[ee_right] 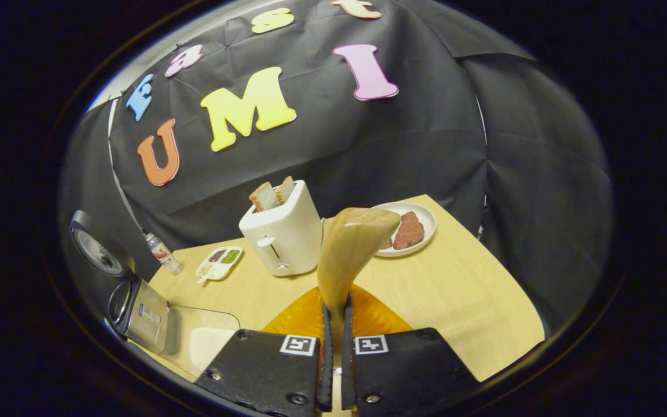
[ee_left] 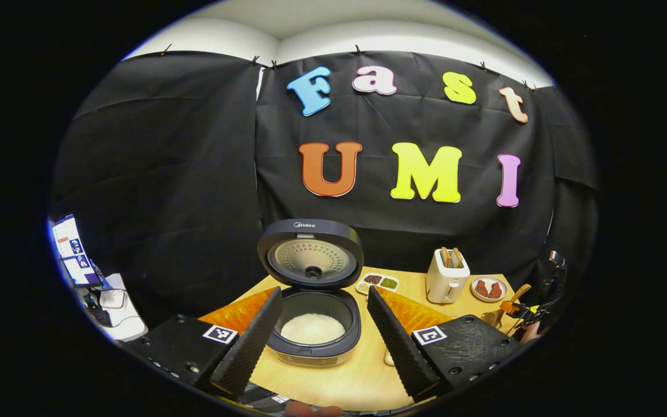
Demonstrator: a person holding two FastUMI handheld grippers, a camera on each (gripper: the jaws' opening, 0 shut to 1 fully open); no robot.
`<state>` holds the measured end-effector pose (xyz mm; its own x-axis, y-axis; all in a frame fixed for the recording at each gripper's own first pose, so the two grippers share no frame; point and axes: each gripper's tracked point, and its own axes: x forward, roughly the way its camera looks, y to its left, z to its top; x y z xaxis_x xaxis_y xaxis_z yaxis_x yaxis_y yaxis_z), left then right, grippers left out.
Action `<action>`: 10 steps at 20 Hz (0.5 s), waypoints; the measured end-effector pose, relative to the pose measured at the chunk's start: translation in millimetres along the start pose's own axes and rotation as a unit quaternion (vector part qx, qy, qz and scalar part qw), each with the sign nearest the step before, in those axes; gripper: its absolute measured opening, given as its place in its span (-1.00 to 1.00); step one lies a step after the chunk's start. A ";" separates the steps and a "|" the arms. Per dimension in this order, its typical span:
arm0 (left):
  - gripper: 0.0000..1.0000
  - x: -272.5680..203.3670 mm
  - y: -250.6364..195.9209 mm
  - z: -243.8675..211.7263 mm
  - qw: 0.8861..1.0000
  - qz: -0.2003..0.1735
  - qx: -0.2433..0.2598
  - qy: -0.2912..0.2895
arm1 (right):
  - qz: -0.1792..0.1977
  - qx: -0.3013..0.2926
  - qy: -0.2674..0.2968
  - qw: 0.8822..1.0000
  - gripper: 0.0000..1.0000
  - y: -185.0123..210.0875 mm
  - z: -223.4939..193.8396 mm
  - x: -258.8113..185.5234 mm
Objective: Close the left gripper, press the button to open the rice cooker; take a wooden spoon from the chopstick holder with the right hand, scoop a spoonful of rice and pour it into the rice cooker, then put the wooden spoon back into the chopstick holder.
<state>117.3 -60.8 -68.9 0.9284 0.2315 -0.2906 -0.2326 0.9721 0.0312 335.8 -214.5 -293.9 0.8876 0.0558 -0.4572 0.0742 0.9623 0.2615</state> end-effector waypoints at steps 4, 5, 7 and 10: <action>0.89 1.9 -2.4 2.2 1.000 -0.003 0.005 0.000 | -0.004 0.009 0.001 1.000 -0.72 -3.4 -9.4 5.3; 0.90 2.6 -2.4 2.3 1.000 -0.003 0.005 0.000 | -0.004 0.011 0.001 1.000 -0.69 -3.7 -11.6 6.7; 0.89 3.5 -4.5 4.5 1.000 -0.007 0.004 -0.002 | 0.002 0.014 -0.007 1.000 -0.57 -2.1 -6.1 2.4; 0.90 8.3 -8.2 8.0 1.000 -0.015 0.002 -0.008 | 0.001 0.009 -0.020 1.000 -0.07 -4.2 5.3 -6.3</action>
<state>129.2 -66.5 -63.9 0.9393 0.2024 -0.2770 -0.2028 0.9788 0.0272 332.3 -220.3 -287.6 0.9056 0.0462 -0.4217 0.0800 0.9576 0.2768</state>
